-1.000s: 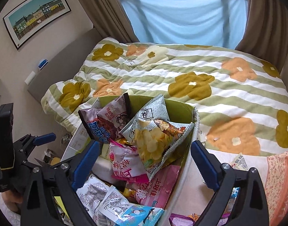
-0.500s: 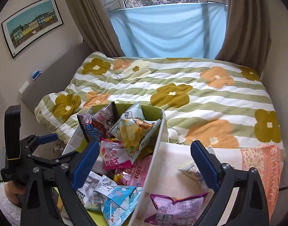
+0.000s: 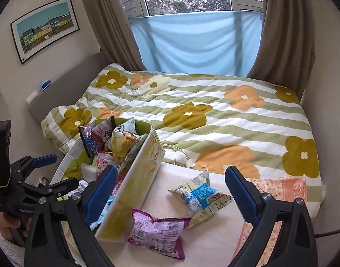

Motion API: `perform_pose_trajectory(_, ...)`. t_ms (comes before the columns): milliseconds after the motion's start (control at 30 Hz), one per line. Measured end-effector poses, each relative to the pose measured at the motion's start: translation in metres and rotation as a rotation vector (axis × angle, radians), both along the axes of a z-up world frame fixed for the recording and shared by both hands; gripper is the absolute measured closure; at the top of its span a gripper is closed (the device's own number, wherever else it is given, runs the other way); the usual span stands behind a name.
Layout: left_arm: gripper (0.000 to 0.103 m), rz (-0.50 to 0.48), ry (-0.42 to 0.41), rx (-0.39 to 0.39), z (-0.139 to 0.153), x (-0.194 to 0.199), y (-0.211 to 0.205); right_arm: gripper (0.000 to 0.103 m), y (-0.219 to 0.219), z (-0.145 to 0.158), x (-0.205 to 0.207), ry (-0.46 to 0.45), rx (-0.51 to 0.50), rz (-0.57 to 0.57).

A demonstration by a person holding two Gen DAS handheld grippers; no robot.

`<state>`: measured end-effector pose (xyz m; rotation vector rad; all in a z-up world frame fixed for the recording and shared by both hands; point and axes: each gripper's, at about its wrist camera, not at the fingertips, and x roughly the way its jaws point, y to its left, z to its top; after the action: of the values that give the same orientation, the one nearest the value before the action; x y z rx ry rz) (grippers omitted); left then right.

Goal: Organize snacks
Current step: 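Move both tools back toward the last snack bags, then grasp the purple bag with the left tool while the right tool grasps the blue-yellow bag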

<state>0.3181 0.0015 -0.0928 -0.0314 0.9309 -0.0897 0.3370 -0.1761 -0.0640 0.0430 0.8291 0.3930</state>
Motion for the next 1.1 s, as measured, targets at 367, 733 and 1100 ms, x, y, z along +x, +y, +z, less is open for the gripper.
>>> perform_pose_trajectory(367, 0.000, 0.178, -0.031, 0.020, -0.023, -0.062, -0.093, 0.007, -0.060, -0.027, 0.011, 0.037, -0.012, 0.188)
perform_pose_trajectory(733, 0.000, 0.234, 0.071, 0.079, -0.108, -0.065, -0.138, 0.007, -0.057, -0.093, 0.035, 0.146, -0.043, 0.295)
perform_pose_trajectory(1100, 0.000, 0.267, 0.129, 0.139, -0.163, -0.032, -0.143, 0.007, -0.038, -0.149, 0.052, 0.227, -0.080, 0.371)
